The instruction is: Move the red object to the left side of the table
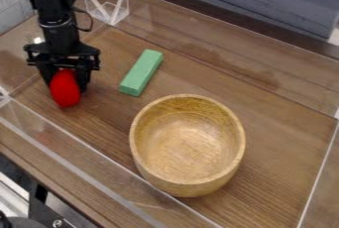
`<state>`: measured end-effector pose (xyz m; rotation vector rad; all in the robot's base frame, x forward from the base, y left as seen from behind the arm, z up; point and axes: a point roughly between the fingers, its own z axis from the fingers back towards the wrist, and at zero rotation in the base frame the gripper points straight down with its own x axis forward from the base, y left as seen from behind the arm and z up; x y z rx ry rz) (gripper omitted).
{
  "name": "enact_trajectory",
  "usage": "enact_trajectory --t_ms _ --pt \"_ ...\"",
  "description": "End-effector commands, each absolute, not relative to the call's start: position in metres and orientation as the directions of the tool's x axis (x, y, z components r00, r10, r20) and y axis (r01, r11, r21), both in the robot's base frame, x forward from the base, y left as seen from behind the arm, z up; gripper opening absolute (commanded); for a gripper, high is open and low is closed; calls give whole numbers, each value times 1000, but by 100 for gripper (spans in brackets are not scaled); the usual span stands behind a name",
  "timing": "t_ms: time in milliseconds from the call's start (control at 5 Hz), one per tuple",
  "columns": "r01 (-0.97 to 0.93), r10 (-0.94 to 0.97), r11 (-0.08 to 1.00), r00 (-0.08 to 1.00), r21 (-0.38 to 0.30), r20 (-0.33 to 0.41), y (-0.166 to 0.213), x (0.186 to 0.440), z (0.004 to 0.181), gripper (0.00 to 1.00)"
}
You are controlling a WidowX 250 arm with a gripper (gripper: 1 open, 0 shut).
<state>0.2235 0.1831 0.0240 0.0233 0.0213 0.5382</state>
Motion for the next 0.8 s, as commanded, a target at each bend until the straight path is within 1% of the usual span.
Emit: enact_trajectory --t_ms 0,200,400,600 --pt "-502 502 865 865 20 12 188 224 37 100" --pt "-488 488 873 873 2 10 187 225 41 100" --pt "-538 539 842 842 -27 12 185 231 50 100" --pt "-523 524 851 851 -51 13 178 234 60 100"
